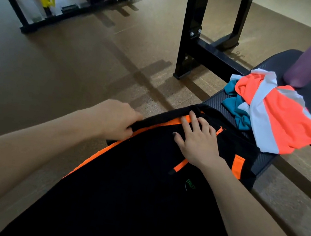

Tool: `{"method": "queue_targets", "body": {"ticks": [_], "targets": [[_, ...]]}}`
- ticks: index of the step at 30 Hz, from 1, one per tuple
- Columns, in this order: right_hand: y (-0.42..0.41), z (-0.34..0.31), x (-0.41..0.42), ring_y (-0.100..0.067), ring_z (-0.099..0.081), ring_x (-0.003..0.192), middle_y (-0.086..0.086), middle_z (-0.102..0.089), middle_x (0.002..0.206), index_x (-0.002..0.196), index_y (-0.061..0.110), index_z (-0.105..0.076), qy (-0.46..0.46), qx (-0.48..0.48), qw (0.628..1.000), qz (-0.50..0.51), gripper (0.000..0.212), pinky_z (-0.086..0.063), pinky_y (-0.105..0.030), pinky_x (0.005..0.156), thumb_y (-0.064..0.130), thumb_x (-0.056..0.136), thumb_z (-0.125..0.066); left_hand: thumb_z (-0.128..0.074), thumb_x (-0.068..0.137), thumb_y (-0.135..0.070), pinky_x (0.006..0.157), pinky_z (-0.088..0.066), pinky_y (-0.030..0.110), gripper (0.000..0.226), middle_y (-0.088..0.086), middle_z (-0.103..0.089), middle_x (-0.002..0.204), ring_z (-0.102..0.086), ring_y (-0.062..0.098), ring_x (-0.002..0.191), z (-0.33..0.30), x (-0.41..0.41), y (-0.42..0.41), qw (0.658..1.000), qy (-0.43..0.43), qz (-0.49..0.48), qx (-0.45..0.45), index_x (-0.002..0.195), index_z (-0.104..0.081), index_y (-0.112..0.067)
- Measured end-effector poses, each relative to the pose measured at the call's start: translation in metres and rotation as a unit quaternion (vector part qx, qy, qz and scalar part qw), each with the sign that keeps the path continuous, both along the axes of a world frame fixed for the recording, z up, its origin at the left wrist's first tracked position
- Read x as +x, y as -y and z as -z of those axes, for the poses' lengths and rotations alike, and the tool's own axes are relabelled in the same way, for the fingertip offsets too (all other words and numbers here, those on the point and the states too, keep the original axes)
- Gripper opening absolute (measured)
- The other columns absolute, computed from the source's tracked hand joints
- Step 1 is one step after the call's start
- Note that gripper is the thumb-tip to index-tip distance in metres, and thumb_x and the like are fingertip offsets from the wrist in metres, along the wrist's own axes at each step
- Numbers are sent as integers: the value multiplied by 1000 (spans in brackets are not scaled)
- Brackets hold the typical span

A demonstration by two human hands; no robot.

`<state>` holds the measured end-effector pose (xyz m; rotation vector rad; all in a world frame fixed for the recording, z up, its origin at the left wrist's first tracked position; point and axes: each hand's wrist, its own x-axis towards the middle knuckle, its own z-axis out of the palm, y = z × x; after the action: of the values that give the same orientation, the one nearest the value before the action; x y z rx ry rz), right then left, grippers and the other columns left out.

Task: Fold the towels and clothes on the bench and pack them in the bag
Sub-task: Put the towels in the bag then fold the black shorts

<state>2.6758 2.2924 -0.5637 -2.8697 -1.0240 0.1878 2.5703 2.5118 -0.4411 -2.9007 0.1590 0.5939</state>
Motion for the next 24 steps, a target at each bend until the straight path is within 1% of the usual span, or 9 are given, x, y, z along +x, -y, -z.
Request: {"method": "queue_targets", "body": {"ticks": [2, 4, 7, 10, 14, 16, 18, 21, 24], "targets": [[0, -2, -1, -27, -16, 149, -5, -12, 167, 154, 26, -28, 3, -3, 1000, 3, 66, -22, -43, 116, 62, 99, -21, -40, 92, -29, 91, -50, 37, 24, -1, -65, 87, -65, 25, 89, -1, -21, 16, 998, 47, 40, 12, 103, -59, -19], [-1, -3, -1, -28, -16, 149, -6, -11, 167, 153, 24, -31, -2, -8, 1000, 7, 65, -22, -43, 116, 61, 100, -25, -36, 92, -29, 95, -47, 37, 27, 4, -68, 90, -65, 27, 90, -2, -39, 32, 997, 62, 51, -18, 96, -59, -16], [0, -5, -2, -29, -16, 149, -7, -12, 167, 152, 22, -34, -3, -9, 1000, 4, 64, -22, -43, 117, 60, 100, -27, -40, 102, -28, 86, -45, 31, 25, 3, -59, 115, -63, 24, 98, 9, -68, 55, 996, 13, 24, -79, 115, -57, -15], [0, -6, -4, -29, -17, 149, -8, -13, 166, 151, 21, -36, -7, -1, 1000, 5, 64, -22, -44, 117, 58, 100, -27, -39, 105, -30, 76, -49, 33, 33, 6, -47, 139, -67, 29, 94, 35, -91, 65, 998, -11, 5, -61, 134, -44, -16], [-1, -12, -11, -32, -19, 149, -14, -16, 164, 152, 14, -35, -26, 25, 999, 3, 60, -22, -45, 119, 49, 102, -37, -40, 105, -28, 81, -54, 29, 43, 12, -39, 151, -65, 23, 105, 59, -110, 68, 999, -23, -22, -27, 144, -32, -13], [4, -14, -19, -33, -23, 148, -17, -26, 160, 149, 11, -38, -22, 37, 999, -5, 57, -25, -44, 119, 42, 101, -43, -41, 103, -29, 71, -47, 25, 42, 11, -41, 146, -63, 21, 102, 61, -117, 72, 998, -6, -51, -37, 141, -34, -14], [14, -13, -29, -34, -28, 146, -17, -35, 155, 147, 10, -39, -5, 35, 999, -12, 56, -27, -45, 119, 38, 100, -45, -43, 101, -32, 67, -41, 24, 40, 11, -40, 145, -62, 21, 100, 63, -121, 74, 995, 9, -95, -40, 136, -37, -14], [26, -15, -44, -35, -21, 149, -16, -27, 160, 155, 15, -26, -12, 6, 1000, -13, 62, -19, -47, 122, 42, 101, -42, -44, 100, -34, 75, -46, 30, 39, 18, -28, 158, -59, 27, 113, 65, -127, 75, 985, 0, -171, -27, 133, -42, -13], [26, -26, -67, -34, -18, 150, -15, -19, 164, 159, 27, -12, -27, 12, 997, -65, 69, -19, -47, 122, 41, 100, -44, -43, 103, -31, 85, -51, 35, 40, 21, -20, 162, -55, 30, 123, 61, -133, 77, 984, -17, -177, -7, 138, -41, -12]]}}
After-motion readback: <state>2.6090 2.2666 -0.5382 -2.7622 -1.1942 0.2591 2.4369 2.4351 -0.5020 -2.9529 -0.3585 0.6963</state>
